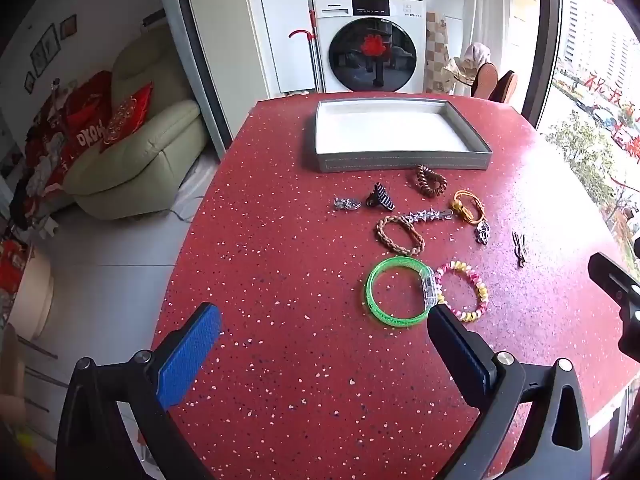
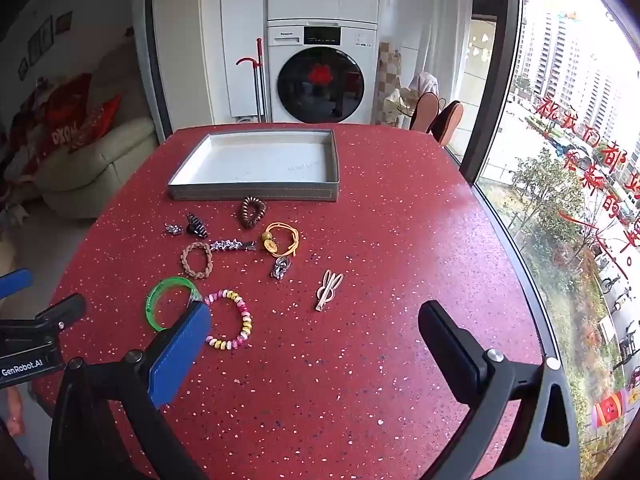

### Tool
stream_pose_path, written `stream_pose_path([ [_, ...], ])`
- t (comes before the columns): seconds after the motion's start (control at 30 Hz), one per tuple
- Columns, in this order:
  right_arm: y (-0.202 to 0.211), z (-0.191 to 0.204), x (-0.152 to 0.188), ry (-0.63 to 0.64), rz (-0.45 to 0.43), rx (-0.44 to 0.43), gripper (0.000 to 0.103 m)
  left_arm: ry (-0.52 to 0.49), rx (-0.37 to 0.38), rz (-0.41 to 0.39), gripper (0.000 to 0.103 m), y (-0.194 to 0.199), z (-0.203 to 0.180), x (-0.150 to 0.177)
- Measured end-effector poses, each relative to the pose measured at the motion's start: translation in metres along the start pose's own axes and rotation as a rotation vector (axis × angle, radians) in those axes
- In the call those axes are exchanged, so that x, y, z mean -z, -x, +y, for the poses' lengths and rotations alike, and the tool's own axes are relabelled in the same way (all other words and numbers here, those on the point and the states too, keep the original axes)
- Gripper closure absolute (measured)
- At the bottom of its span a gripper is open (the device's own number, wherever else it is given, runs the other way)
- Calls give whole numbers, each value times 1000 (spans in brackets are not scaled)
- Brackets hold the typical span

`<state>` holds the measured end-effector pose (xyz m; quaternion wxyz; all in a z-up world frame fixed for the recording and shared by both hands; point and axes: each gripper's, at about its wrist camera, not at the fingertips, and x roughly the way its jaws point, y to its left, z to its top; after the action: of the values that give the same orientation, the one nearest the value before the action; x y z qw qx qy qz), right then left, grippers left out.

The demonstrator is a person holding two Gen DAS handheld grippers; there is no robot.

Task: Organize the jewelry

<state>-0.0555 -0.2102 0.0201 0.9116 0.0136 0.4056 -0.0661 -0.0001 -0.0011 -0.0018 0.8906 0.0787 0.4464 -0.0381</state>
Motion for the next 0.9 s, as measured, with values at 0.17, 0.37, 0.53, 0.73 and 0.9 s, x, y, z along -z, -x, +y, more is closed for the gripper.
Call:
stream_pose_path([
  [0.17,7,-3,-6,-11,-7,-1,0,17,34,-36,0,-1,-2,0],
  [0.37,7,6,-1,11,-34,13,0,57,45,-87,0,10,4,2],
  [0.53,12,6,-1,-3,-50,12,0,80,47,-91,0,11,9,2],
  [0.73,14,10,-1,-2,-56,11,0,68,50,-100,0,13,7,5],
  [0.9,14,13,1,-5,-52,9,0,54,60,-105,0,16,6,6],
])
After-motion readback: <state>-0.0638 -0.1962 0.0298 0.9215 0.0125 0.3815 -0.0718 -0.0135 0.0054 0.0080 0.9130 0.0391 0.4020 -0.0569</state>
